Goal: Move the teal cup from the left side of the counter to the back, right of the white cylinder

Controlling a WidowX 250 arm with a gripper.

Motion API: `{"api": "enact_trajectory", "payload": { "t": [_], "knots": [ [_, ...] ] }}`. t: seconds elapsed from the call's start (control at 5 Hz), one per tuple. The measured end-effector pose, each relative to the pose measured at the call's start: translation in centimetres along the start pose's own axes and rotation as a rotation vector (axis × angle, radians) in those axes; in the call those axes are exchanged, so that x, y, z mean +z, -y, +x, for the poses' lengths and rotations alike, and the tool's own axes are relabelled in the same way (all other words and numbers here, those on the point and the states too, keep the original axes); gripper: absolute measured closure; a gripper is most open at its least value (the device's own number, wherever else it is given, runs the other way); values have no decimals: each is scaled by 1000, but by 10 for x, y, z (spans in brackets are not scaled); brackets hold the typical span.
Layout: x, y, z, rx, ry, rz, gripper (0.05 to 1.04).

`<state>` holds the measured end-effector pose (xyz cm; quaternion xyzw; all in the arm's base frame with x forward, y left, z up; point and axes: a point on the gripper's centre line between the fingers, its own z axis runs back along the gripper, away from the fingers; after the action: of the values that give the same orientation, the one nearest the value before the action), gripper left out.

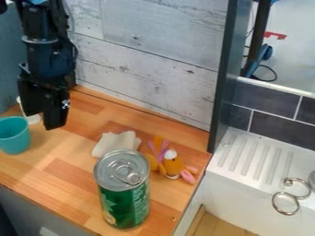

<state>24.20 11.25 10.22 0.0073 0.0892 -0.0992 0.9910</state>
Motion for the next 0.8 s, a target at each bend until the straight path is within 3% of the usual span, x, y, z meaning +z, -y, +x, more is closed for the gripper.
{"api": "enact_trajectory", "payload": {
  "t": [0.2,0.4,0.6,0.8],
  "knots": [
    [-7,1,0,-2,-21,-16,83],
    [-12,-12,-7,-8,4,-29,83],
    [-19,-33,-25,30,73,-34,83],
    [-22,-41,-31,60,41,-10,83]
  ]
}}
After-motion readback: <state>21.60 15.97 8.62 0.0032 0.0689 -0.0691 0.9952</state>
